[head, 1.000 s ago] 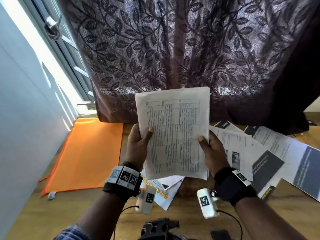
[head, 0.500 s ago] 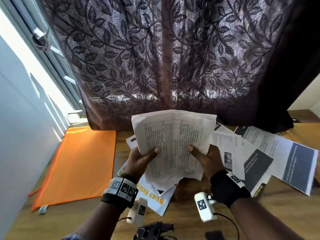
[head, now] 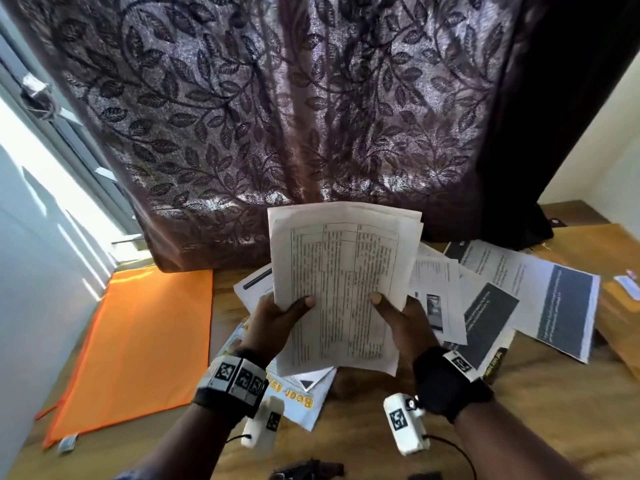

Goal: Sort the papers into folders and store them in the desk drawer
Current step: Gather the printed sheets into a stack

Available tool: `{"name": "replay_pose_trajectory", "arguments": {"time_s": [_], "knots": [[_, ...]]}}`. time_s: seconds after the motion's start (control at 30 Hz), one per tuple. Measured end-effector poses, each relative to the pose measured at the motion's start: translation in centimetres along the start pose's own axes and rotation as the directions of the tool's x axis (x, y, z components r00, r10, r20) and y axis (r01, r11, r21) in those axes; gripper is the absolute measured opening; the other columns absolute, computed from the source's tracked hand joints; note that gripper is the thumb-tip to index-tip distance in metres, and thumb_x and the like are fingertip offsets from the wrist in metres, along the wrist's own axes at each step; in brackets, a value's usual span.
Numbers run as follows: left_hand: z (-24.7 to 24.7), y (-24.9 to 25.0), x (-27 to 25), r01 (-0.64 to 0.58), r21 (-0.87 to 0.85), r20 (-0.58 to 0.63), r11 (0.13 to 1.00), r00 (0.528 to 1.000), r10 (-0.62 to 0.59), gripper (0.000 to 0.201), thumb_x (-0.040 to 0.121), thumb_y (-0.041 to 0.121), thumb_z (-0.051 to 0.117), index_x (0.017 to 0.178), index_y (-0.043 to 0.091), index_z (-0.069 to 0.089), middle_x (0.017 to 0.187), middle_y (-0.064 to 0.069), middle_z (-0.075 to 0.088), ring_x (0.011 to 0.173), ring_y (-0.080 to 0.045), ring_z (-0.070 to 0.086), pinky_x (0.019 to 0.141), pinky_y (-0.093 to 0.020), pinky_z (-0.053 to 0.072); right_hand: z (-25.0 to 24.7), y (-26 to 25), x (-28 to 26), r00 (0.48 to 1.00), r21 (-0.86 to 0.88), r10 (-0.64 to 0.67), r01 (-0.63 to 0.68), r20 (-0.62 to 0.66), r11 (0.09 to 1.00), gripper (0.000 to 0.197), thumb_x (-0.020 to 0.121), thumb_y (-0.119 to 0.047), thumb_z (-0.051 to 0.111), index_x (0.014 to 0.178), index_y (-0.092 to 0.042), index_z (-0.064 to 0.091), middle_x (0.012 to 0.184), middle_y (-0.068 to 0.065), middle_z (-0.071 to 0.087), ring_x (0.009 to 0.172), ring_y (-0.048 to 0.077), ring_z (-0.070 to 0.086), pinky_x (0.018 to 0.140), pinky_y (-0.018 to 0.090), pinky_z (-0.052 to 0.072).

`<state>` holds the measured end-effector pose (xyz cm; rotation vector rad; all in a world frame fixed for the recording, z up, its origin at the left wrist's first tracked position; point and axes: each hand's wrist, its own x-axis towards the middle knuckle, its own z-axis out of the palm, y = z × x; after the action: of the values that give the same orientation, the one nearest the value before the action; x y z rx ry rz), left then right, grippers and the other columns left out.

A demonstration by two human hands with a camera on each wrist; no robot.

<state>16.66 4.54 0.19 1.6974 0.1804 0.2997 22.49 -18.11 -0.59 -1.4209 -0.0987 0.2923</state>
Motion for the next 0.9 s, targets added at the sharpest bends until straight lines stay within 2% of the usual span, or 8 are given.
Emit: {"name": "replay_pose_trajectory", "arguments": {"time_s": [0.2,0.37,0.5,0.57,0.63,0.77,0.83,0.9], "knots": [[5.9,0.5,-0.4,0.080,-0.055,-0.001,0.995,0.997,-0.080,0.023,0.083,0.040,0.064,0.090,0.020,0.074,0.085,0.005,0.077,0.083,-0.012,0.073,0.069,-0.028,0.058,-5.3,-0.4,-1.7,0.995,-0.056,0.004,-0.009,-0.098,0.998,0.015,0.089,-0.031,0.069,0.104,-0.030,0.071,0.104,-0.007,0.076,0.102,0.010,0.070,0.092,0.030,0.053],[11.1,0.7,-0.4,0.172,-0.039,0.057,0.984,0.984,-0.170,0.022,0.081,0.039,0.070,0.087,0.018,0.076,0.087,0.003,0.078,0.084,-0.014,0.074,0.075,-0.033,0.059,-11.1,-0.8,-2.3,0.994,-0.123,0.030,-0.042,-0.101,0.992,0.015,0.093,-0.025,0.065,0.107,-0.028,0.068,0.097,-0.013,0.077,0.098,0.006,0.070,0.077,0.016,0.054],[15.0,0.4,0.2,0.159,0.214,0.176,0.964,0.964,-0.198,0.014,0.092,0.022,0.069,0.079,0.019,0.072,0.068,0.007,0.071,0.061,-0.007,0.066,0.056,-0.023,0.051,-18.4,-0.4,-3.2,0.962,-0.142,0.037,-0.078,-0.272,0.987,0.009,0.091,-0.019,0.066,0.100,-0.020,0.069,0.085,-0.011,0.076,0.085,0.004,0.072,0.064,0.013,0.053],[16.5,-0.6,0.7,0.122,0.385,0.194,0.915,0.958,-0.209,0.008,0.092,0.016,0.065,0.089,0.017,0.073,0.078,0.006,0.073,0.069,-0.009,0.068,0.064,-0.022,0.052,-23.0,0.2,-4.0,0.936,-0.117,0.057,-0.103,-0.346,0.988,0.016,0.090,-0.021,0.068,0.106,-0.017,0.070,0.096,-0.003,0.077,0.095,0.014,0.072,0.074,0.025,0.055],[17.9,-1.6,0.9,0.025,0.633,0.193,0.774,0.963,-0.189,0.011,0.091,0.026,0.062,0.095,0.026,0.072,0.093,0.009,0.073,0.084,-0.009,0.066,0.076,-0.024,0.050,-27.0,0.3,-4.8,0.918,-0.080,0.104,-0.145,-0.382,0.986,0.021,0.093,-0.018,0.065,0.114,-0.020,0.069,0.107,0.003,0.075,0.096,0.021,0.072,0.077,0.035,0.055],[21.5,-2.6,0.5,-0.096,0.742,0.222,0.664,0.969,-0.108,0.015,0.088,0.034,0.062,0.101,0.031,0.068,0.114,0.007,0.065,0.105,-0.016,0.059,0.086,-0.032,0.050,-32.9,-1.0,-5.9,0.892,-0.012,0.227,-0.251,-0.392,0.968,0.025,0.098,-0.011,0.053,0.118,0.002,0.062,0.091,0.010,0.076,0.068,0.018,0.071,0.052,0.027,0.057],[23.3,-3.1,0.7,-0.179,0.791,0.271,0.585,0.960,-0.072,0.034,0.084,0.045,0.061,0.114,0.029,0.063,0.125,0.004,0.058,0.117,-0.020,0.055,0.092,-0.040,0.050,-34.9,-1.5,-6.0,0.878,-0.043,0.242,-0.285,-0.414,0.958,0.026,0.099,-0.015,0.053,0.111,0.006,0.063,0.095,0.020,0.071,0.068,0.025,0.067,0.051,0.029,0.056],[24.9,-3.4,1.1,-0.226,0.854,0.324,0.468,0.936,-0.138,0.061,0.081,0.057,0.061,0.133,0.028,0.049,0.141,0.002,0.046,0.131,-0.023,0.043,0.101,-0.045,0.044,-36.3,-1.8,-5.7,0.875,-0.078,0.251,-0.309,-0.414,0.948,0.026,0.099,-0.020,0.056,0.100,0.004,0.066,0.092,0.021,0.071,0.066,0.025,0.066,0.055,0.032,0.053]]}}
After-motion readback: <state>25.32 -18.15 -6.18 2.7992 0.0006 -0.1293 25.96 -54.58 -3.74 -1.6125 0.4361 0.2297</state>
